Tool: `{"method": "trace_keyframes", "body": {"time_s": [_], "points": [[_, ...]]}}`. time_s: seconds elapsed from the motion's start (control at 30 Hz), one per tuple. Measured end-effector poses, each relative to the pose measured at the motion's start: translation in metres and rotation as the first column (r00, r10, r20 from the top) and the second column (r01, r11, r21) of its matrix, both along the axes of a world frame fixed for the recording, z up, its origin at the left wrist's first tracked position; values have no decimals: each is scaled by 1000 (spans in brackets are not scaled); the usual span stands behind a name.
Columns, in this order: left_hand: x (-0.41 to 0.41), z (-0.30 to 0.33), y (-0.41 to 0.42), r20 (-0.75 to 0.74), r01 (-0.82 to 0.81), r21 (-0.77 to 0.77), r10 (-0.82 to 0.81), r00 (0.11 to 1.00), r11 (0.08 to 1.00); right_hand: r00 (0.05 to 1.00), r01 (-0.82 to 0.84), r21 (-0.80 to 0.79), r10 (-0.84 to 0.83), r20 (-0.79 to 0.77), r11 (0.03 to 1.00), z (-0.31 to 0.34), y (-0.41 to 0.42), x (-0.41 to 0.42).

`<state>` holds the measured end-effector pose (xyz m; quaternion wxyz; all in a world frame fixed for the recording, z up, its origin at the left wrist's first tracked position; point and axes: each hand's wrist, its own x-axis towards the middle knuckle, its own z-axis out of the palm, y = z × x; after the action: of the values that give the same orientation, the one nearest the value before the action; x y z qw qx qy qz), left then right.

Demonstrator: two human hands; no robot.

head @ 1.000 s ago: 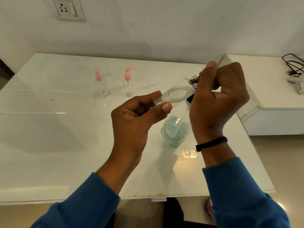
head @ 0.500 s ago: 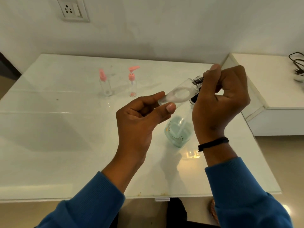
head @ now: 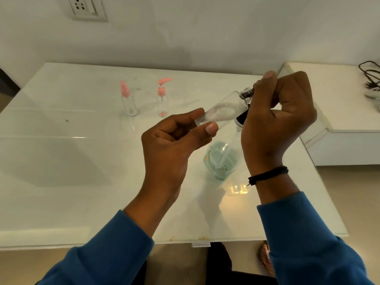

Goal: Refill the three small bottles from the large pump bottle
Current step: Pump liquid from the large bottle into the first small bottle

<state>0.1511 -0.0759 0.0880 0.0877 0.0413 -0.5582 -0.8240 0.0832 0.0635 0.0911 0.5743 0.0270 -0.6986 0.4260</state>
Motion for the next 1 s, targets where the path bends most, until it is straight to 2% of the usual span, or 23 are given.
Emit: {"method": "trace_keyframes", "body": {"time_s": [0.13, 1.0], "points": [[0, 0, 0, 9, -6, 26, 5, 1000, 1000, 1000, -17, -32, 17, 7, 999, -6, 0, 0], [0, -1, 0, 8, -1, 21, 1, 1000, 1000, 1000, 28, 12, -28, 3, 1000, -2, -2, 2]]}}
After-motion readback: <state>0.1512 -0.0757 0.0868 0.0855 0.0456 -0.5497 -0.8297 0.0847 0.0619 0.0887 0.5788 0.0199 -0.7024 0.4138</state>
